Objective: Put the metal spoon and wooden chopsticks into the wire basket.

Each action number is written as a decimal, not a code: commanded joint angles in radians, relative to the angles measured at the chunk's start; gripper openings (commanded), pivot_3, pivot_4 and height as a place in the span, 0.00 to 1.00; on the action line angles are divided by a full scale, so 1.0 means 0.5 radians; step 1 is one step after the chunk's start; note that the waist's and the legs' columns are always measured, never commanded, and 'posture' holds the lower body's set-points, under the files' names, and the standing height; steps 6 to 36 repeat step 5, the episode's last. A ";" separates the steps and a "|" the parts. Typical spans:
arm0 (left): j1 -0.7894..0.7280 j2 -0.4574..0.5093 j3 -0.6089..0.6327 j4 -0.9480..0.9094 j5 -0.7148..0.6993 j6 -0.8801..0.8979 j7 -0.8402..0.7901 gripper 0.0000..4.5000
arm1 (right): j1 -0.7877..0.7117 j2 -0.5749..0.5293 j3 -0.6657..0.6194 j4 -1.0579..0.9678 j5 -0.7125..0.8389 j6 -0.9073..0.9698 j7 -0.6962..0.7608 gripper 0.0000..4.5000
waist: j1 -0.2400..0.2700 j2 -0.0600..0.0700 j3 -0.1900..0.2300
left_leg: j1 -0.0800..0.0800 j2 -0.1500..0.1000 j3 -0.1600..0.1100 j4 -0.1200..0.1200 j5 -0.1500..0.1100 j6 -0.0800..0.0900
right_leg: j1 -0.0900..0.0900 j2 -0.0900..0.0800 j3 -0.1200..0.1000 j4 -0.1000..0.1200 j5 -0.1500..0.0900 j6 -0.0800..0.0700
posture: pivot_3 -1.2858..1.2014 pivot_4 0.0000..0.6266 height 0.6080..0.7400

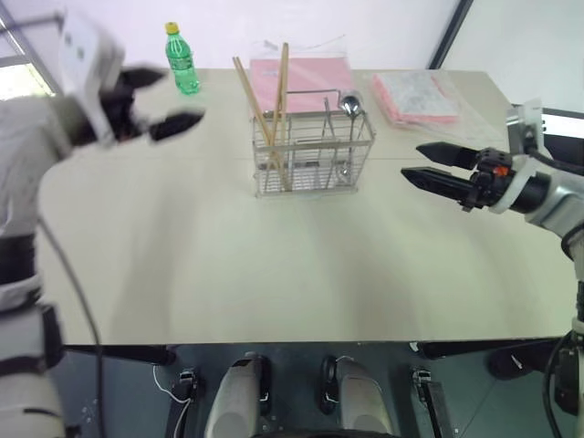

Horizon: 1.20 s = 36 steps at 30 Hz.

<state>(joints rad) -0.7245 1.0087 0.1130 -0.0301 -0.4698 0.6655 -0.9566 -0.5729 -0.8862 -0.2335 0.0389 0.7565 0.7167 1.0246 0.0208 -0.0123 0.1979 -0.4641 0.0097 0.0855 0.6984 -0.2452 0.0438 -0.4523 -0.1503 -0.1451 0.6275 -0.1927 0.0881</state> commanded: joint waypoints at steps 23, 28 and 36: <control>0.272 0.195 0.180 -0.277 0.030 0.050 -0.019 0.99 | -0.150 0.003 0.050 0.156 -0.130 -0.139 0.148 0.93 | -0.017 0.001 0.001 | 0.000 0.000 0.003 -0.003 0.003 -0.002 | -0.004 -0.001 0.002 0.000 0.003 0.005 | 0.52 0.24 0.63; 0.272 0.195 0.180 -0.277 0.030 0.050 -0.019 0.99 | -0.150 0.003 0.050 0.156 -0.130 -0.139 0.148 0.93 | -0.017 0.001 0.001 | 0.000 0.000 0.003 -0.003 0.003 -0.002 | -0.004 -0.001 0.002 0.000 0.003 0.005 | 0.52 0.24 0.63; 0.272 0.195 0.180 -0.277 0.030 0.050 -0.019 0.99 | -0.150 0.003 0.050 0.156 -0.130 -0.139 0.148 0.93 | -0.017 0.001 0.001 | 0.000 0.000 0.003 -0.003 0.003 -0.002 | -0.004 -0.001 0.002 0.000 0.003 0.005 | 0.52 0.24 0.63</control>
